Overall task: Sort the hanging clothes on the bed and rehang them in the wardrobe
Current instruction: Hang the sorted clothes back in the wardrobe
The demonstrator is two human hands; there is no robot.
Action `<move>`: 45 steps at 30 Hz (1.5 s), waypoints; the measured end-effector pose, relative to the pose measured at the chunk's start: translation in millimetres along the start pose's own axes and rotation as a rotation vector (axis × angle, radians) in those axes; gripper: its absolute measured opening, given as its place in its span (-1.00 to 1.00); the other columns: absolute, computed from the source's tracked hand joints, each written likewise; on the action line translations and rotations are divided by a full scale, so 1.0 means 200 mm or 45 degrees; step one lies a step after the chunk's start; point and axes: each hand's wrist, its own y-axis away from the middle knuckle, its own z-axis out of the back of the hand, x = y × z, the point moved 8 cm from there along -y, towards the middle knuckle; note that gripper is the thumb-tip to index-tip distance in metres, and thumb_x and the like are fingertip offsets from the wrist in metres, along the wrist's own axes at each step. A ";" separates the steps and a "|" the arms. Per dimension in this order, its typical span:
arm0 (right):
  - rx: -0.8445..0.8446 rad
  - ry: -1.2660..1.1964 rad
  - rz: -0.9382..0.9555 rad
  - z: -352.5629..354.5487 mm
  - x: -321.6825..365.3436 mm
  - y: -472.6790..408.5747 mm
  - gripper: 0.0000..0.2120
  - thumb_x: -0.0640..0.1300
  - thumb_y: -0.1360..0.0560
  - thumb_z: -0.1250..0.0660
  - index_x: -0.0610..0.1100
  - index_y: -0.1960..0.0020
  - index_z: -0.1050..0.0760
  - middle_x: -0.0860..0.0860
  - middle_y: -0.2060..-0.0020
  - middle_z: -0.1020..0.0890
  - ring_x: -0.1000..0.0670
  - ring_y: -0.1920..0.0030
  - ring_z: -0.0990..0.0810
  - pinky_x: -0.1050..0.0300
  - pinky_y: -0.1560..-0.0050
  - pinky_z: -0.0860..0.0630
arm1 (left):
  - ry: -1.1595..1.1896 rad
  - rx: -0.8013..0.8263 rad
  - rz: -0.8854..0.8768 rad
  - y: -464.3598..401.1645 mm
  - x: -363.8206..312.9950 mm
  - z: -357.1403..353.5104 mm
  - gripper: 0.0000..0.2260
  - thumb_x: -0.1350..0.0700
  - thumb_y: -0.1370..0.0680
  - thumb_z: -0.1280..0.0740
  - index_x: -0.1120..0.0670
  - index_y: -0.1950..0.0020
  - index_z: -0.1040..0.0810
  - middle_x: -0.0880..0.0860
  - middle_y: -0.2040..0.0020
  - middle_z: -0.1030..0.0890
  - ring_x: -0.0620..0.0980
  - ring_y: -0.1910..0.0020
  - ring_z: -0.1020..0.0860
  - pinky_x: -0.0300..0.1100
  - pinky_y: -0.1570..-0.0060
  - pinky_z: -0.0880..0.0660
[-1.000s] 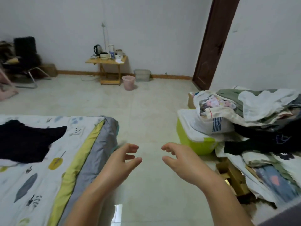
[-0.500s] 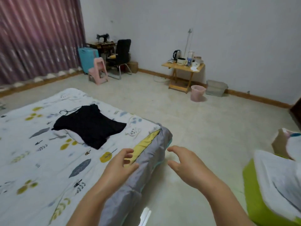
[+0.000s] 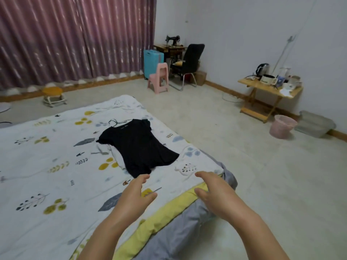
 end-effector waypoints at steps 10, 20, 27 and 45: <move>0.085 0.048 0.095 0.03 0.22 -0.79 -0.54 -0.06 -0.59 -0.16 -0.01 -0.47 -0.18 0.03 -0.39 -0.33 0.01 -0.38 -0.29 0.15 -0.32 -0.29 | -0.037 -0.051 0.064 -0.72 0.06 0.24 -0.51 0.07 -0.55 -0.31 -0.02 -0.44 -0.23 -0.02 -0.40 -0.32 -0.06 -0.37 -0.32 -0.20 -0.24 -0.34; 0.231 0.097 0.184 -0.08 0.35 -1.52 -0.55 -0.07 -0.59 -0.16 0.02 -0.46 -0.19 0.04 -0.37 -0.33 0.00 -0.31 -0.36 0.12 -0.16 -0.45 | -0.079 -0.075 0.238 -1.30 0.27 0.31 -0.50 0.06 -0.56 -0.29 -0.01 -0.46 -0.19 -0.03 -0.41 -0.31 -0.07 -0.36 -0.32 -0.24 -0.24 -0.32; 0.389 0.161 0.294 -0.28 0.34 -2.21 -0.56 -0.06 -0.59 -0.16 0.01 -0.45 -0.20 0.06 -0.38 -0.33 0.03 -0.37 -0.30 0.20 -0.33 -0.28 | -0.125 -0.140 0.436 -1.80 0.51 0.30 -0.50 0.05 -0.58 -0.25 0.00 -0.47 -0.15 -0.03 -0.43 -0.26 -0.08 -0.38 -0.29 -0.26 -0.28 -0.28; 0.310 0.487 0.539 -1.34 0.44 -3.88 -0.49 0.00 -0.60 -0.14 -0.12 -0.49 -0.12 -0.11 -0.42 -0.25 -0.12 -0.41 -0.23 0.01 -0.36 -0.29 | -0.788 -0.352 0.741 -3.03 1.58 0.30 -0.49 -0.07 -0.62 -0.09 0.04 -0.52 -0.04 0.08 -0.53 -0.08 0.07 -0.50 -0.07 -0.06 -0.45 -0.11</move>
